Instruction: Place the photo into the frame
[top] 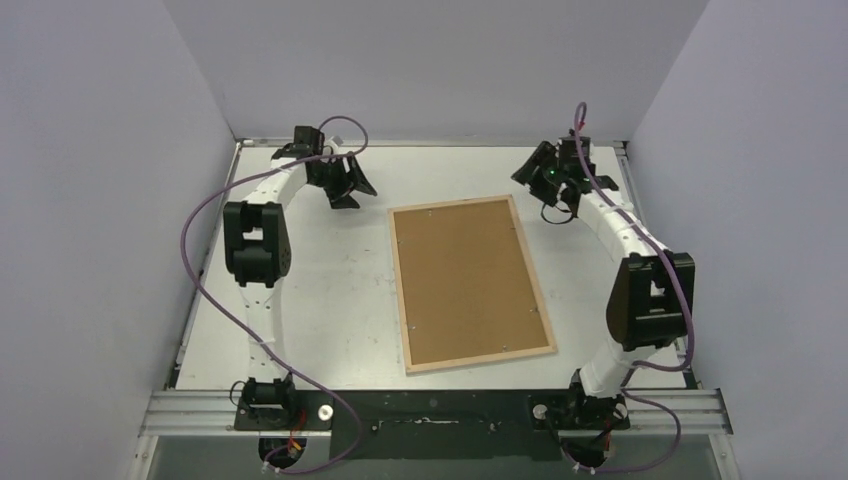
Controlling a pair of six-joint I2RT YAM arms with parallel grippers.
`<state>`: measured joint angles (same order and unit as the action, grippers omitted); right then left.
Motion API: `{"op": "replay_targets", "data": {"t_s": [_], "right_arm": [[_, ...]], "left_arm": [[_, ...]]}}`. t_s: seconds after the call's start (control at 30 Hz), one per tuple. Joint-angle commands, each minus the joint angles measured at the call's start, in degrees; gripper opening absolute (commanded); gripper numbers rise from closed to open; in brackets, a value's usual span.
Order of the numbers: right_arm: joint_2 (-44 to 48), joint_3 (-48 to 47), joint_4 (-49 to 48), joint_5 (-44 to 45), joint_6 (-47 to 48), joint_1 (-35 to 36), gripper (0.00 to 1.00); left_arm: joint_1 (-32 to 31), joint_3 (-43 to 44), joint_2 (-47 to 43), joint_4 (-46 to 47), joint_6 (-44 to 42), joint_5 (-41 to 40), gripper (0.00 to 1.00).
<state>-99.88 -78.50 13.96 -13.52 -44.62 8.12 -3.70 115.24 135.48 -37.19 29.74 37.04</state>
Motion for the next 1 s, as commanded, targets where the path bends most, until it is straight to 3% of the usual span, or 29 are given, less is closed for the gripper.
{"op": "replay_targets", "data": {"t_s": [0.0, 0.27, 0.53, 0.97], "right_arm": [[5.3, 3.6, 17.9, 5.5, 9.9, -2.5, 0.60], [9.1, 12.4, 25.9, 6.7, 20.5, -2.8, 0.63], [6.4, 12.1, 29.5, 3.5, 30.8, -1.9, 0.59], [1.4, 11.2, 28.4, 6.1, 31.2, -0.5, 0.48]], "left_arm": [[-2.6, -10.4, -12.7, -7.4, -6.1, -8.1, 0.62], [-9.6, -29.1, -21.5, 0.0, -4.4, -4.2, 0.61], [-12.3, -30.2, -20.3, 0.9, -2.9, -4.8, 0.59], [-12.8, -30.2, -19.4, 1.2, -2.5, -5.1, 0.57]]}}
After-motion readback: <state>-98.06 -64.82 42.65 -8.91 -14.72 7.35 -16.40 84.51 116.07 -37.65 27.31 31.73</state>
